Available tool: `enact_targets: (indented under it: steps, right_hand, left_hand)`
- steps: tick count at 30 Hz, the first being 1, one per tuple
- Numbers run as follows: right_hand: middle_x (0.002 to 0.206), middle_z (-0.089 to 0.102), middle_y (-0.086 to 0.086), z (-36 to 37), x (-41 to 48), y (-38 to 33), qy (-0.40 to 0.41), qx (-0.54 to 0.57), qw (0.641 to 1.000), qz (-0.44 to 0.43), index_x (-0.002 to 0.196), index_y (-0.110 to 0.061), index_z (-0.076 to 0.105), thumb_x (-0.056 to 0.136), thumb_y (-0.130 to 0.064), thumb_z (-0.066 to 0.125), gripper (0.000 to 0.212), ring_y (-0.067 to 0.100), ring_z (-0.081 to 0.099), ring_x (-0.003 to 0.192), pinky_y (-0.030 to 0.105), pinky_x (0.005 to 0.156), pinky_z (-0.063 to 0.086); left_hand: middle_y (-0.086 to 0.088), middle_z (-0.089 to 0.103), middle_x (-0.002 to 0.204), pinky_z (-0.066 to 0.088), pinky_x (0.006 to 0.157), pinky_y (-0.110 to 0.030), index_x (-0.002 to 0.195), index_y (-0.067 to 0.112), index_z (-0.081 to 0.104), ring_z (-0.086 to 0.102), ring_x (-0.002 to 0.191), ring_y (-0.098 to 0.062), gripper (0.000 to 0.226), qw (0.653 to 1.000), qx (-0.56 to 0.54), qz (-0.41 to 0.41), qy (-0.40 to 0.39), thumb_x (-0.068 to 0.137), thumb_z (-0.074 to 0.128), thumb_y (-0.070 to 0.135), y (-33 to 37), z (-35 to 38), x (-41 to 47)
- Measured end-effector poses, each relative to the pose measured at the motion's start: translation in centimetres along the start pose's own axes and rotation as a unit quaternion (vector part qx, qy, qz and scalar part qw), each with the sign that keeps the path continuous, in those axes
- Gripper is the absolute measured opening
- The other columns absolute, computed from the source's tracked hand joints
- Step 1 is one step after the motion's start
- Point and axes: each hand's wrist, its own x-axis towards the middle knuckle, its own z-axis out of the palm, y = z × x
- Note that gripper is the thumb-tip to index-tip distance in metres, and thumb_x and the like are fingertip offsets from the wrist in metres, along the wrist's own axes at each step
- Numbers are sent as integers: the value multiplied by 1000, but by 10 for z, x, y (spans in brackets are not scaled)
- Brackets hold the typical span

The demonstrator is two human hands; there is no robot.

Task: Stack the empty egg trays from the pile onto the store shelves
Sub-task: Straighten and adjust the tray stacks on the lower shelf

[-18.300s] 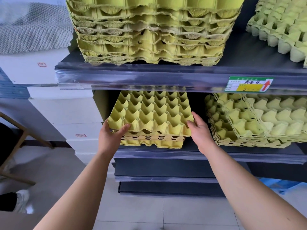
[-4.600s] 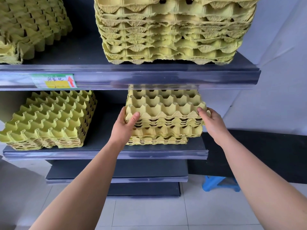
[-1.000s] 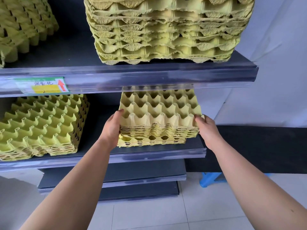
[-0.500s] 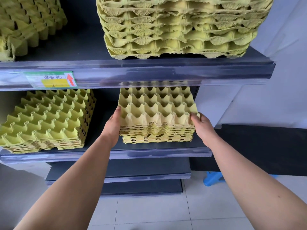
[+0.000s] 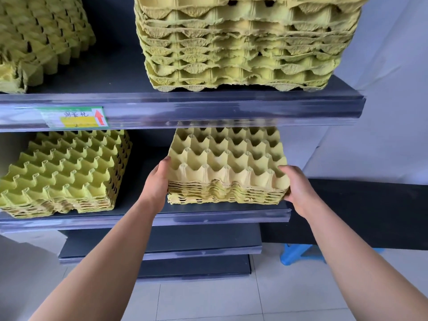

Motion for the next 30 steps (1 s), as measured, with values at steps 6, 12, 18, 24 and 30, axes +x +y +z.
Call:
enact_targets:
  steps: [6,12,18,24,30]
  right_hand:
    - [117,59,9,1,-23,12,51,26,998,11,105,-24,56,88,-32,51,19,22,56,95,40,84,45]
    - [119,58,25,20,-45,13,20,78,996,22,97,-21,56,83,-23,52,14,29,57,86,42,75,45]
    - [114,65,6,33,-60,15,-62,43,997,26,124,-17,47,72,-39,67,60,25,66,100,51,88,53]
    - [114,68,8,20,-60,23,-127,51,990,41,125,-14,49,75,-49,74,66,24,69,97,45,90,54]
    - [135,46,2,10,-47,2,-95,1,995,20,142,-27,32,58,-71,72,103,26,56,110,41,92,46]
  left_hand:
    - [-7,33,155,31,114,-46,154,16,21,38,137,-30,87,984,103,-76,124,89,34,73,6,28,-19]
    - [-6,37,150,36,106,-43,153,8,16,38,135,-27,108,989,70,-124,37,75,64,67,-16,91,-85]
    - [-8,45,140,53,83,-62,150,26,-13,52,121,-39,135,970,-131,-205,29,61,85,57,-20,122,-94]
    - [-11,53,125,58,64,-57,140,31,14,60,104,-35,96,968,-131,-186,108,72,82,33,-22,122,-94]
    - [-7,52,118,57,65,-57,135,27,25,58,104,-35,76,967,-132,-170,135,77,75,27,-19,100,-92]
